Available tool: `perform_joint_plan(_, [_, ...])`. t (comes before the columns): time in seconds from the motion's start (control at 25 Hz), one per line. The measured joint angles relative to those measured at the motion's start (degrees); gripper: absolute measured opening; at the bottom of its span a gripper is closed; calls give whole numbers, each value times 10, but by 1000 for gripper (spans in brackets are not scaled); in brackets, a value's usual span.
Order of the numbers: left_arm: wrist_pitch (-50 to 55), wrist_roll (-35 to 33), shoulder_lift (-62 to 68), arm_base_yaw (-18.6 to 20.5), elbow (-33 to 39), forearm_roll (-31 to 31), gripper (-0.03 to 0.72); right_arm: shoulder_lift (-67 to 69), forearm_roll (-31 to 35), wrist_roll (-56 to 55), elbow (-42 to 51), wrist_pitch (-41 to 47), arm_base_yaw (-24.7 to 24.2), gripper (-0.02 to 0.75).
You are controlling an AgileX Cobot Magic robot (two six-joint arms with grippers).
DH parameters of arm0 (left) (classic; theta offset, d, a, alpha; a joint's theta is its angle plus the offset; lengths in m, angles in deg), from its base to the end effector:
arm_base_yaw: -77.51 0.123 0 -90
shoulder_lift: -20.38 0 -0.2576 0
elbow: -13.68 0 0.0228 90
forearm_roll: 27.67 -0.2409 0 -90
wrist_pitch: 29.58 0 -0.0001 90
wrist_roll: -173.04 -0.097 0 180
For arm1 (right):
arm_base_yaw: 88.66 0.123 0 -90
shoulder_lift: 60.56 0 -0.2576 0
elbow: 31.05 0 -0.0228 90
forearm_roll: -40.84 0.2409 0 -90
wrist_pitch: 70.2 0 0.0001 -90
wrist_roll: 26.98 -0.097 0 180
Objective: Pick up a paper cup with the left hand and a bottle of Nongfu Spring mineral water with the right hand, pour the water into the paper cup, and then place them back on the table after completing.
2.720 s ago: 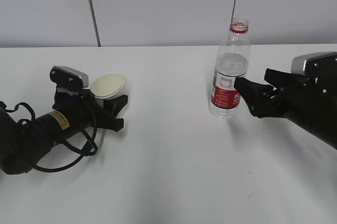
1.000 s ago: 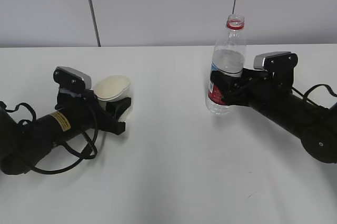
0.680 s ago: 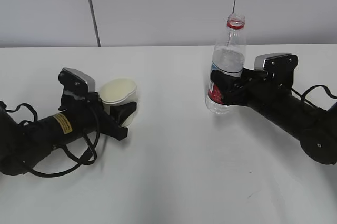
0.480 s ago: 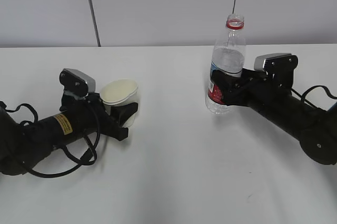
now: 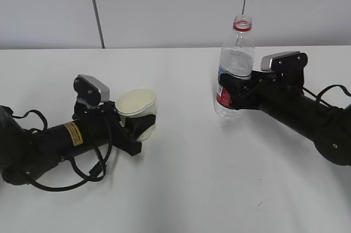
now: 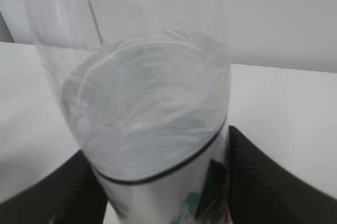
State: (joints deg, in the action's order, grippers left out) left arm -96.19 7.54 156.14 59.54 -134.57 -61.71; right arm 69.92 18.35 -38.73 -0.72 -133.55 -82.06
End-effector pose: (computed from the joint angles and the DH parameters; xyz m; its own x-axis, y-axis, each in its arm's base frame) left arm 0.3073 -0.1520 0.0507 -0.2408 0.0862 -0.9667 0.7388 0.6623 -0.1250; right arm 0.3517 0.0741 0.0841 -0.1703 0.0006 -0.9854 -0.4396 0.8949 0.0765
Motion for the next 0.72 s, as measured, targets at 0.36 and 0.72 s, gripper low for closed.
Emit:
perform_joint_plan(0.36, [3, 2, 0, -54, 0, 14, 356, -43, -23, 25, 0, 80, 0, 434])
perform_joint_plan(0.72, [4, 10, 0, -58, 0, 22, 356, -43, -34, 28, 1, 80, 0, 386])
